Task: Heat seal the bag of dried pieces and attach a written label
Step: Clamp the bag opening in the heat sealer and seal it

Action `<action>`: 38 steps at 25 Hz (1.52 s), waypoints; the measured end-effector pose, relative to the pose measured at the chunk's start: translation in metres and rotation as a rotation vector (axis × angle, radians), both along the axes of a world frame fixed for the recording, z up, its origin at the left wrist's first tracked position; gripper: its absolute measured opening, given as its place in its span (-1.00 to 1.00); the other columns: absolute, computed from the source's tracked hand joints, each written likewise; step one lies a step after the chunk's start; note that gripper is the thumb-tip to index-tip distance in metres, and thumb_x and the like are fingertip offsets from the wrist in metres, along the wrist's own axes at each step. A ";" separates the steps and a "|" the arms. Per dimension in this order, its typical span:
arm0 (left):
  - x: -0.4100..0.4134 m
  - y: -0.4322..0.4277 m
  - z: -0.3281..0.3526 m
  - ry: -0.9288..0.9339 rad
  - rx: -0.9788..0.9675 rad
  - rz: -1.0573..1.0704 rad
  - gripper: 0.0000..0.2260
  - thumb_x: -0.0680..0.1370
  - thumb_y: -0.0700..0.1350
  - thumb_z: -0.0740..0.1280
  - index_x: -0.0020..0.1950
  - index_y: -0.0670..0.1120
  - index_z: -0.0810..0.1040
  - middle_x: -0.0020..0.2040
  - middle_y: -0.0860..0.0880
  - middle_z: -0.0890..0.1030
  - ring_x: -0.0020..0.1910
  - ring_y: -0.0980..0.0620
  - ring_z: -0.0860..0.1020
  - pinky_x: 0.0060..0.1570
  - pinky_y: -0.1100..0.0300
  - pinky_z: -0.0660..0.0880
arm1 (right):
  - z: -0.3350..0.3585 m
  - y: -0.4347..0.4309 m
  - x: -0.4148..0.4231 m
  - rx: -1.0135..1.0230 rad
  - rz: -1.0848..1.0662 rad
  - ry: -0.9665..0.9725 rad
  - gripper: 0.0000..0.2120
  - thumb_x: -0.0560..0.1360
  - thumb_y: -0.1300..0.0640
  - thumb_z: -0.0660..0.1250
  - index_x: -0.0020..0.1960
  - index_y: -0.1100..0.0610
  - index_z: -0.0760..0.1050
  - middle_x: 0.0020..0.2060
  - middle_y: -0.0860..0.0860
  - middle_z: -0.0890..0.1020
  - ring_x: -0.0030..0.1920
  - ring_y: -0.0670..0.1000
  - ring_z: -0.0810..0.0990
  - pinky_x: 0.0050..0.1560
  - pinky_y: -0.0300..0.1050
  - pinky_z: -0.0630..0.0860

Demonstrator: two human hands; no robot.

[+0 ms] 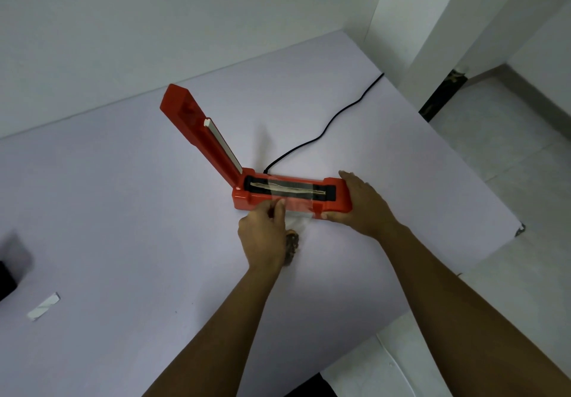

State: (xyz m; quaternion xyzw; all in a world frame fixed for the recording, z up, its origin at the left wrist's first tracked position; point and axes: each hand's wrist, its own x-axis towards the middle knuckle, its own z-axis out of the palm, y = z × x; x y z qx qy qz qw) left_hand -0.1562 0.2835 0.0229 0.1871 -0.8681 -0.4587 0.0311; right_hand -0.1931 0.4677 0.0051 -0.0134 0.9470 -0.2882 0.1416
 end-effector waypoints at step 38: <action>0.011 0.010 0.003 0.524 -0.326 -0.367 -0.68 0.54 -0.02 0.20 -0.07 -0.22 0.64 -0.28 -0.12 0.68 -0.43 -0.01 0.63 -0.36 0.19 0.61 | -0.005 0.001 -0.001 0.003 -0.018 -0.018 -0.06 0.29 -0.13 0.49 0.46 0.14 0.06 0.40 0.10 0.30 0.35 0.14 0.32 0.32 0.07 0.29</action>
